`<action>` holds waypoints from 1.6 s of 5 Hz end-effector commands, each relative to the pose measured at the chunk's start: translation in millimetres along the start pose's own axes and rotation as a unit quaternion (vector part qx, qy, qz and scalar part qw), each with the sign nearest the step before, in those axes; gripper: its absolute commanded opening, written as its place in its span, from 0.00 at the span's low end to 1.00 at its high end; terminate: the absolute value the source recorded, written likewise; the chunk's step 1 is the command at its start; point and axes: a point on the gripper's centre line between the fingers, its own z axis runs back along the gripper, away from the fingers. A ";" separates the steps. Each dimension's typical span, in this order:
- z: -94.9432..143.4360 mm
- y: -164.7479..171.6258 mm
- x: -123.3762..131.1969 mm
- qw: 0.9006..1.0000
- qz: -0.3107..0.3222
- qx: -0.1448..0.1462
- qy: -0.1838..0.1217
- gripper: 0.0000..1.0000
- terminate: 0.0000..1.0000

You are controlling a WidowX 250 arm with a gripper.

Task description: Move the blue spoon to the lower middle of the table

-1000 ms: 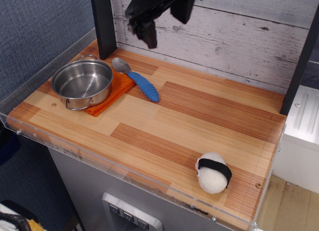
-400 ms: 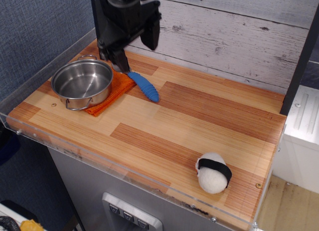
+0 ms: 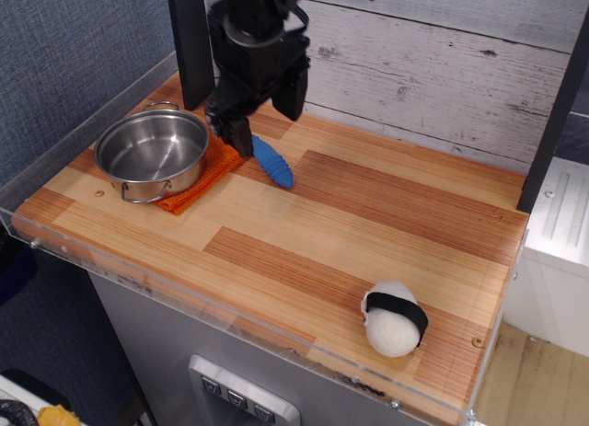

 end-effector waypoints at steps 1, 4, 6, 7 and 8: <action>-19.8 -9.2 5.5 1.000 0.006 0.005 -0.007 1.00 0.00; -51.4 -31.2 -13.2 1.000 -0.011 0.022 0.015 1.00 0.00; -46.7 -27.5 -18.9 0.999 -0.007 0.031 0.016 0.00 0.00; -41.4 -28.2 -17.5 0.999 -0.007 0.026 0.017 0.00 0.00; -29.6 -34.8 -13.4 1.000 -0.010 0.010 0.018 0.00 0.00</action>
